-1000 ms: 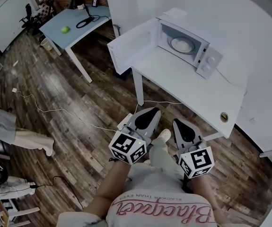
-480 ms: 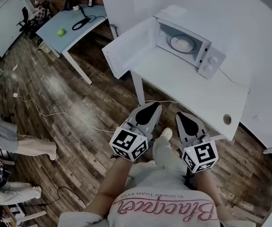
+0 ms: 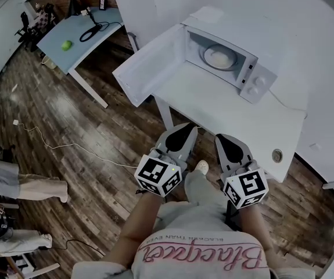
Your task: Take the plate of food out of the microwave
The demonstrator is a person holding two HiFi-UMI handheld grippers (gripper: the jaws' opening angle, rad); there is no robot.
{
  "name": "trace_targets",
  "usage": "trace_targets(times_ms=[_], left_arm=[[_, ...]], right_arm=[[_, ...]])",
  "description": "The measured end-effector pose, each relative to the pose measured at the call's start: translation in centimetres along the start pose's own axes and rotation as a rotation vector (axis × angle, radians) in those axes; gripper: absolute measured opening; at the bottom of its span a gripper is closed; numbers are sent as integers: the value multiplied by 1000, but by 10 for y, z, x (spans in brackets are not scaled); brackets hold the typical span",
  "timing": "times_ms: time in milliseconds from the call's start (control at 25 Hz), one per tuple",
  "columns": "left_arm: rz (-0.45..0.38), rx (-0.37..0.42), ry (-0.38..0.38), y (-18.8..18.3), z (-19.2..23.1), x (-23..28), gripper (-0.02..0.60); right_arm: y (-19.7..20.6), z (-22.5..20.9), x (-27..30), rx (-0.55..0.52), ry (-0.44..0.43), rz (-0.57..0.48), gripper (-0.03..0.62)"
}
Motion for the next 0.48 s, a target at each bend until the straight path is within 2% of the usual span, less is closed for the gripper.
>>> trace_targets(times_ms=[480], left_arm=[[39,3,21,19,32,70,29]], right_arm=[[4,-66,50,55,34,-13,6]])
Point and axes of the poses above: the fingertips, and each gripper's own axes: x forward along the fingers, z to its left, y out of its underside, the point moved 1 cm from there along -x, backward along the fingers, and after that the axes turned 14 degrees about -z, right-handed, at the moved point
